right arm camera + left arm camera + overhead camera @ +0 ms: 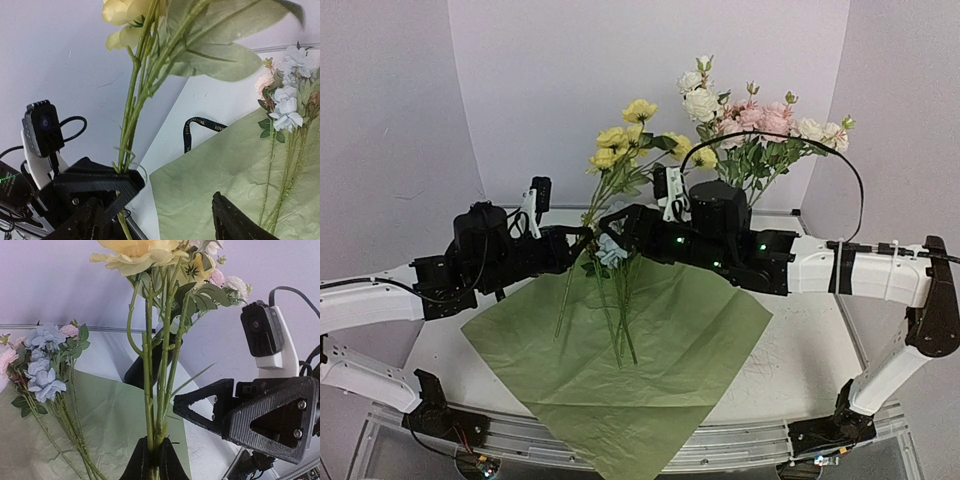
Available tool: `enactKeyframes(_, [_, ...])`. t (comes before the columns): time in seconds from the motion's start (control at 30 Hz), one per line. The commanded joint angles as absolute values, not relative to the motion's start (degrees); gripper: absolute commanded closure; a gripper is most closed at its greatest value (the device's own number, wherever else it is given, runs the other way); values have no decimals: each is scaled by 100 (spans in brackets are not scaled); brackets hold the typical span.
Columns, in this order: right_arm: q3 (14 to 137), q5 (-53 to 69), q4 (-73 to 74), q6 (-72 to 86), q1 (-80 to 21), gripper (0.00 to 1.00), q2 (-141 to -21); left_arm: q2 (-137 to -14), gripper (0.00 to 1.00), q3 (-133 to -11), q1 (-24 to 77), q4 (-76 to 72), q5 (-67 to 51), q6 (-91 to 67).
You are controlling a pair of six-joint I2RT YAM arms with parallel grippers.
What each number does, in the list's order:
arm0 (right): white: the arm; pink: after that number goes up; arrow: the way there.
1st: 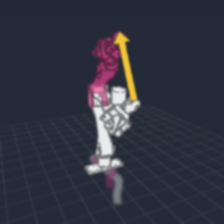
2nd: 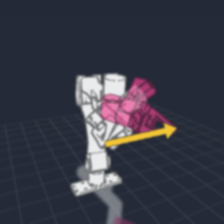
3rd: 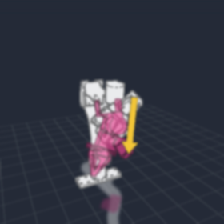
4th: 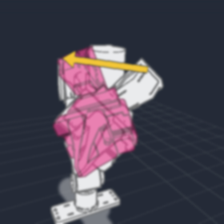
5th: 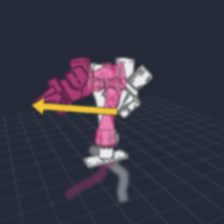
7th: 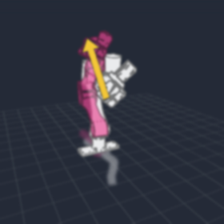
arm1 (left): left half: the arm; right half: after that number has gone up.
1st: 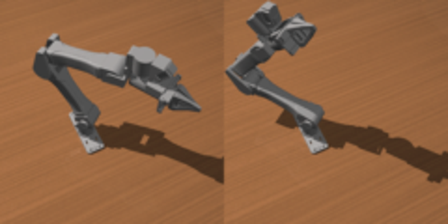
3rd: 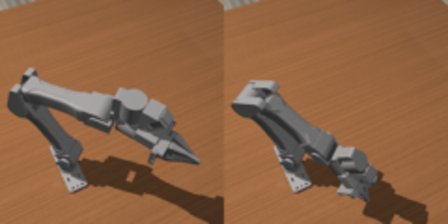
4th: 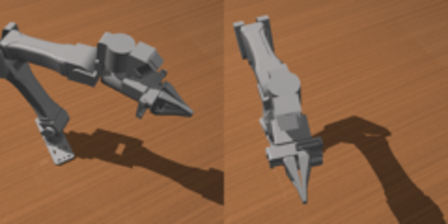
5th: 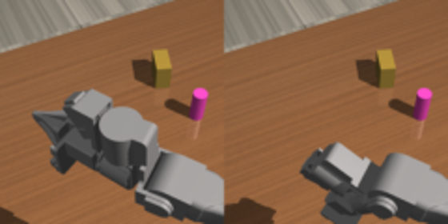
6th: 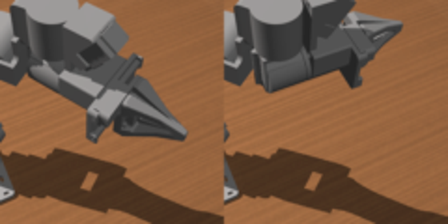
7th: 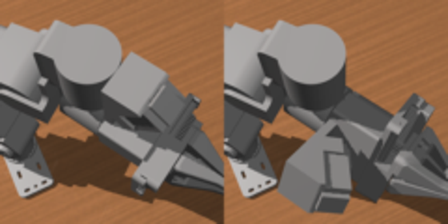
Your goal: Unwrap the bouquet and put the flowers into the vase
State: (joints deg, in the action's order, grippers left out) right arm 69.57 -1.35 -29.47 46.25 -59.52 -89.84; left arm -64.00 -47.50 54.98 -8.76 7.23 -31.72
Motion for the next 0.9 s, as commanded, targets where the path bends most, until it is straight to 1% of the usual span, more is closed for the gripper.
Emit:
enactKeyframes(0.0, [7252, -161, -3860, 4795, -6030, 29, -9067, -6275, 100, -4623, 5526, -1552, 311, -3065])
enactKeyframes(0.2, [7162, -807, -4038, 4925, -6074, 36, -9005, -6291, 100, -4540, 5534, -1712, 154, -3010])
enactKeyframes(0.3, [7140, -1065, -3980, 5163, -6078, 36, -8979, -6250, 100, -4505, 5539, -1773, 79, -2960])
enactKeyframes(0.47, [7229, -1152, -3956, 5229, -6077, 36, -9016, -6201, 100, -4447, 5545, -1863, -212, -2867])
enactKeyframes(0.57, [7292, -1139, -3960, 5204, -6073, 40, -9027, -6211, 100, -4447, 5549, -1872, -327, -2845])
enactKeyframes(0.7, [7304, -1151, -3962, 5206, -6073, 42, -8990, -6205, 100, -4418, 5563, -1881, -400, -2844])
enactKeyframes(0.77, [7304, -1171, -3962, 5234, -6073, 45, -8990, -6231, 100, -4420, 5572, -1886, -476, -2819])
enactKeyframes(0.83, [7290, -1201, -3957, 5278, -6073, 52, -8982, -6274, 100, -4441, 5585, -1895, -582, -2777])
enactKeyframes(0.87, [7268, -1223, -3959, 5314, -6073, 57, -8969, -6293, 100, -4446, 5593, -1898, -640, -2742])
